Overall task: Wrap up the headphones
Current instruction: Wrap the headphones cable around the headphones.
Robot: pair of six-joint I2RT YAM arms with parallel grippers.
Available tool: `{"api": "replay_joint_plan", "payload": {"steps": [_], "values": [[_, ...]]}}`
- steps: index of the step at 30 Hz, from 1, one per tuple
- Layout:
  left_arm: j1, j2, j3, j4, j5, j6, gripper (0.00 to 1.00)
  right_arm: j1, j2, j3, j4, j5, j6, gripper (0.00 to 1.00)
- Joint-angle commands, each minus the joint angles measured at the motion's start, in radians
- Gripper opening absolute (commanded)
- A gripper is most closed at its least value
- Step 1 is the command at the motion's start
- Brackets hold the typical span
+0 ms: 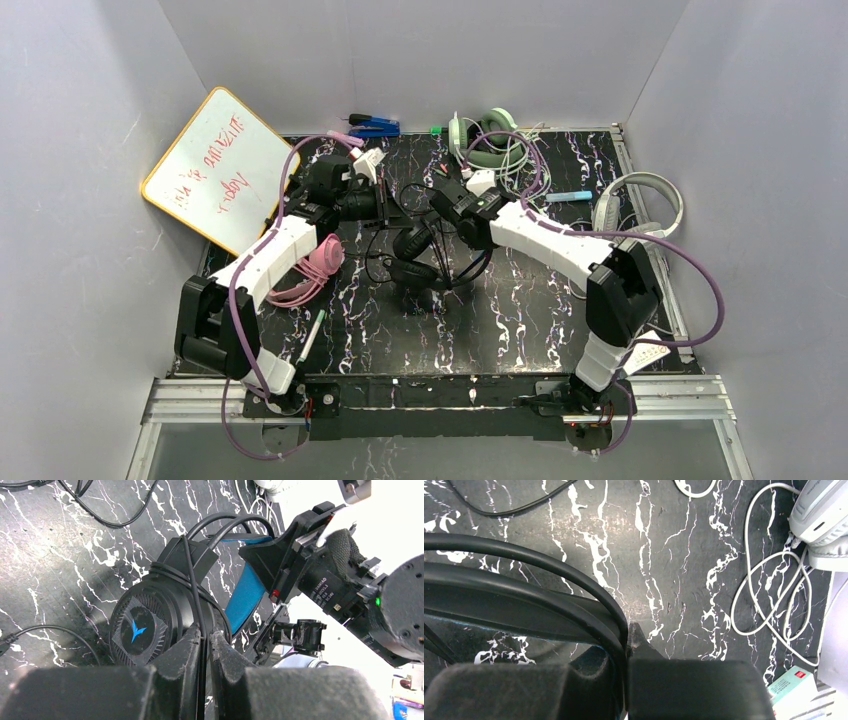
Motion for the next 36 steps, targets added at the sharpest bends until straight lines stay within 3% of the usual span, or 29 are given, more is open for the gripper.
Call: {"api": "replay_joint_plan", "payload": {"steps": [1, 10, 15, 20, 25, 33, 36], "values": [[-0.047, -0.11, -0.043, 0.051, 0.101, -0.122, 0.09, -0.106, 0.042, 0.076, -0.085, 0.06, 0.193, 0.01], [-0.093, -0.092, -0.064, 0.069, 0.104, -0.145, 0.16, -0.12, 0.03, 0.085, -0.037, 0.087, 0.193, 0.01], [-0.093, -0.057, -0.015, -0.012, 0.107, -0.087, 0.07, -0.121, -0.004, 0.055, 0.013, 0.083, 0.137, 0.01], [-0.093, -0.038, -0.041, 0.003, 0.113, -0.096, 0.08, -0.128, -0.029, 0.072, 0.016, 0.071, 0.121, 0.01], [-0.093, -0.13, -0.072, -0.011, 0.015, 0.006, 0.28, -0.142, -0.064, 0.105, 0.041, 0.041, 0.084, 0.01], [-0.093, -0.376, -0.186, -0.024, -0.192, 0.367, 0.67, -0.153, -0.124, 0.182, 0.024, -0.016, 0.014, 0.01], [-0.093, -0.437, -0.26, 0.012, -0.206, 0.549, 0.97, -0.155, -0.149, 0.221, -0.001, -0.038, -0.004, 0.01]]}}
